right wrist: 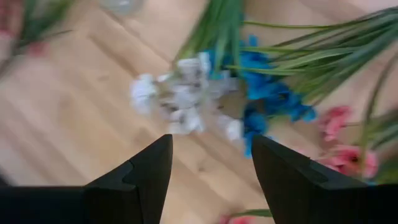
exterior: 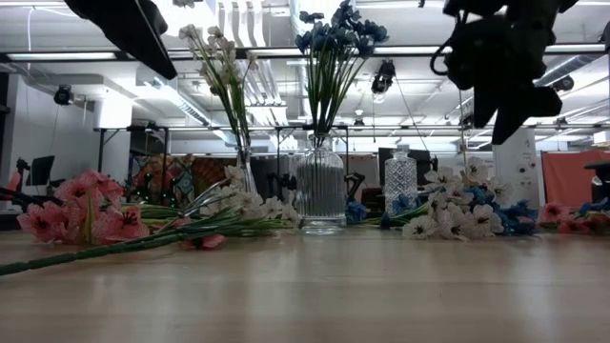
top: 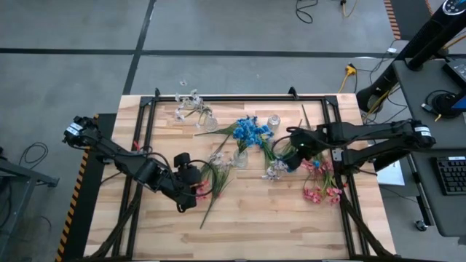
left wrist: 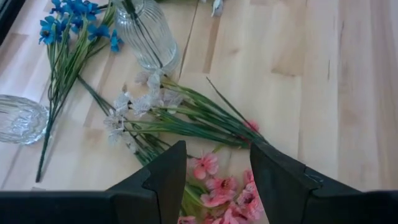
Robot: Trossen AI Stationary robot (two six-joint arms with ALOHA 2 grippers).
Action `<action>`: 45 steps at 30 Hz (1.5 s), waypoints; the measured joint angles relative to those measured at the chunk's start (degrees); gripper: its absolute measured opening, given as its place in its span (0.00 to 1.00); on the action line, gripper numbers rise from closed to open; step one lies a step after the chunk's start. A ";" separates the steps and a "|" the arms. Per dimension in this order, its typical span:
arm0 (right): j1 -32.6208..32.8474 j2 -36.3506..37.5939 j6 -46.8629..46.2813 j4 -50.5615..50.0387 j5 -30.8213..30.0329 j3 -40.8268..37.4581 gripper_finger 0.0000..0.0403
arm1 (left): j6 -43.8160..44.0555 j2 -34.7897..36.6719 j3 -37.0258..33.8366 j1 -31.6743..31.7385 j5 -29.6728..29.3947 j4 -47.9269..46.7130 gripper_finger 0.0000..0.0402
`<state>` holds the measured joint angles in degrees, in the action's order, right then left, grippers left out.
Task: Sort flowers into vase by color
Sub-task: Put the left pink flowers into the right transparent vase
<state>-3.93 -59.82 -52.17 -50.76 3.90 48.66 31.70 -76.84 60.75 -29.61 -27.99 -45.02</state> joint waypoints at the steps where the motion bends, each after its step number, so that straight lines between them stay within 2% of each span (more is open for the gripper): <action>1: -0.04 -0.86 0.08 -0.27 -0.68 0.22 0.52 | -0.33 0.00 0.00 0.00 -0.01 -0.24 0.40; 7: -0.08 -6.85 2.70 -2.66 -0.55 3.95 0.52 | -0.89 0.00 -0.67 0.00 -0.10 0.85 0.40; 13: -0.21 -11.22 5.00 -15.98 -1.95 9.81 0.52 | -0.67 0.02 -2.65 -0.15 -0.04 3.26 0.40; 17: -0.08 -12.17 2.25 -22.90 -2.28 12.22 0.52 | 2.65 0.02 -4.44 -1.40 0.04 3.28 0.40; 21: 0.21 -11.17 2.24 -23.48 -2.23 12.69 0.54 | 4.09 0.02 -5.09 -3.23 0.03 3.11 0.40; 29: 0.24 -8.69 0.59 -22.61 -4.78 8.85 0.63 | 2.26 0.02 -4.96 -4.00 -0.24 3.01 0.40; 33: 0.88 -8.60 -1.18 -20.21 -4.96 5.69 0.66 | -1.83 0.02 -4.96 -3.96 -3.71 3.04 0.40; 45: 1.30 -8.54 -2.64 -17.61 -6.25 -0.80 0.67 | -13.54 0.04 -2.23 -2.01 -5.58 4.54 0.40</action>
<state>-2.63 -68.36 -54.81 -68.36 -2.35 47.86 18.16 -76.79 58.52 -31.62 -33.57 -40.48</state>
